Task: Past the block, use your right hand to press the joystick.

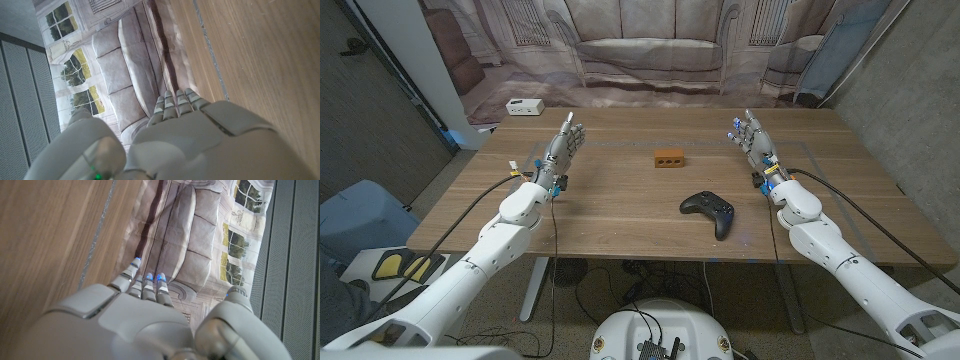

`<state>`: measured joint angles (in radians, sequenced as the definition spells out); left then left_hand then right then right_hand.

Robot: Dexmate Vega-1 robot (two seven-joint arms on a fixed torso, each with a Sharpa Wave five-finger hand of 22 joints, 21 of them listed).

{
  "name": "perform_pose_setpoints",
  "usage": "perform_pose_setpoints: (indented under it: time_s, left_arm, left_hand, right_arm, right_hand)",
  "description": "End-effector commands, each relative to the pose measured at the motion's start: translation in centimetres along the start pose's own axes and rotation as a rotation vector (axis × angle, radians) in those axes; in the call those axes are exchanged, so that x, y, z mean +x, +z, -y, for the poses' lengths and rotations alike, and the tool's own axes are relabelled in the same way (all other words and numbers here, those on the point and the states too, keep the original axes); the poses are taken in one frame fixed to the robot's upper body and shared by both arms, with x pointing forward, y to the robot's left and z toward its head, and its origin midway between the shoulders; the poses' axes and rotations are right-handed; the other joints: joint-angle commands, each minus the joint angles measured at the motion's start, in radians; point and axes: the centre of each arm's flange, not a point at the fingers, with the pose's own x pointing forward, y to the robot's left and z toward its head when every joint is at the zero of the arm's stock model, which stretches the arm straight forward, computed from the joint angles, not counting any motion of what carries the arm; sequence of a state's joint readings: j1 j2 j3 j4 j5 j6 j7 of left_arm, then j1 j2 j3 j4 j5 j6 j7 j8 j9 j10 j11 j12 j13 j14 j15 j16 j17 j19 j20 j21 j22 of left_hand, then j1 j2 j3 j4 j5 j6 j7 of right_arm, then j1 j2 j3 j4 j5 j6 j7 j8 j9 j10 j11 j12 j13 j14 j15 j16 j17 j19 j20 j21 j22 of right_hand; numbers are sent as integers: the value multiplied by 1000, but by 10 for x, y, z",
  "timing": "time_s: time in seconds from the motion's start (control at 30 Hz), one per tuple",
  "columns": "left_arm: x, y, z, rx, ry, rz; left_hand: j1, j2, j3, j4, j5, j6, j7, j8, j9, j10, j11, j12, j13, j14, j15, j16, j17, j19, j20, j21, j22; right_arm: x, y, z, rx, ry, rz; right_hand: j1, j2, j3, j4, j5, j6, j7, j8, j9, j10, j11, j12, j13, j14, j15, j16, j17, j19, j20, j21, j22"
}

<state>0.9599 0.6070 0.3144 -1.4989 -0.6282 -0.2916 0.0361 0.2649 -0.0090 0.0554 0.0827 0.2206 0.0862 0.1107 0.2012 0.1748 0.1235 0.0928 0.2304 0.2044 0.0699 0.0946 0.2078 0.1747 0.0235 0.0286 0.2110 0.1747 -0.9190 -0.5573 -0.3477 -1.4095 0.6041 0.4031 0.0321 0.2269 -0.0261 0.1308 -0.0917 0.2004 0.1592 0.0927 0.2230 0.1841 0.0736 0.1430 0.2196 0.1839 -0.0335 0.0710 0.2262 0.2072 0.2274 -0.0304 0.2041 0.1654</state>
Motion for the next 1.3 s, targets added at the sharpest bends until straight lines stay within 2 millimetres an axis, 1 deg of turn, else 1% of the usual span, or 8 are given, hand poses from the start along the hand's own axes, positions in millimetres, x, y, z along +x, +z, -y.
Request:
perform_pose_setpoints:
  time_s: [0.03, 0.13, 0.3, 0.57, 0.63, 0.8, 1.0, 1.3]
  left_arm:
    - [-6, 7, 1, 28, 2, -5]
    - [-5, 8, 2, 33, -5, -13]
    - [-3, 10, 6, 33, -13, -17]
    - [-5, 12, 19, 41, -5, -12]
    - [-6, 13, 21, 37, -11, -6]
    - [-10, 16, 27, 31, -12, 2]
    - [-18, 17, 34, 29, 23, -9]
    - [-31, 24, 34, 5, 37, 11]
  left_hand:
    - [14, 3, -1, -7, -5, 16, 7, 7, 2, 28, 7, 10, -2, 27, 5, 6, 5, 18, 1, 6, 2]
    - [15, 4, -1, -8, -5, 26, 10, 9, 2, 39, 7, 13, -3, 39, 6, 7, 5, 28, -1, 8, 2]
    - [15, 5, -2, -9, -6, 34, 12, 9, 2, 49, 6, 15, -4, 45, 5, 6, 5, 38, -3, 9, 2]
    - [17, 6, -2, -11, -7, 45, 11, 9, 2, 55, 8, 14, -5, 56, 2, 6, 5, 49, -4, 11, 2]
    - [18, 7, -3, -13, -8, 61, 12, 10, 3, 69, 7, 17, -6, 77, -1, 9, 5, 72, -7, 15, 2]
    - [20, 7, -5, -15, -9, 74, 13, 10, 3, 88, 7, 21, -7, 95, 0, 10, 5, 96, -6, 20, 2]
    - [21, 7, -6, -17, -10, 84, 13, 10, 3, 91, 15, 19, -8, 100, 2, 8, 5, 101, 8, 18, 2]
    - [26, 13, -4, -21, -10, 100, 16, 10, 4, 108, 16, 22, -8, 119, 4, 8, 5, 118, 20, 19, 2]
  right_arm:
    - [-15, 10, 3, -17, 44, 7]
    - [-20, 12, 6, -32, 56, -4]
    - [-25, 18, 9, -30, 69, 14]
    - [-28, 26, 16, -29, 96, 39]
    - [-28, 27, 19, -23, 108, 43]
    - [-32, 34, 26, -40, 132, 69]
    - [-38, 43, 35, -67, 163, 99]
    - [-60, 47, 30, -97, 139, 101]
  right_hand:
    - [7, 6, 6, -3, 4, 18, -11, 5, 2, 8, -2, 4, 5, 11, 0, 2, 4, 3, 4, -1, 6]
    - [6, 7, 5, -4, 4, 34, -24, 9, 3, 17, -9, 6, 5, 15, -4, 3, 4, 3, 5, -2, 6]
    - [8, 8, 5, -7, 3, 38, -30, 5, 3, 38, -18, 11, 5, 32, -14, 6, 3, 16, -2, 1, 6]
    - [9, 9, 5, -8, 3, 35, -37, 1, 3, 45, -19, 10, 5, 39, -14, 7, 3, 20, -3, 1, 6]
    - [10, 9, 5, -9, 3, 38, -38, 2, 3, 45, -19, 10, 5, 38, -14, 6, 3, 19, -3, 0, 6]
    - [10, 9, 5, -10, 3, 48, -41, 4, 3, 47, -18, 9, 5, 37, -15, 5, 3, 17, -3, -2, 6]
    - [10, 10, 4, -11, 3, 57, -42, 4, 3, 57, -21, 11, 6, 40, -19, 4, 3, 16, -4, -3, 6]
    - [11, 10, 4, -12, 3, 67, -44, 5, 4, 61, -19, 9, 6, 44, -20, 4, 3, 17, -4, -4, 6]
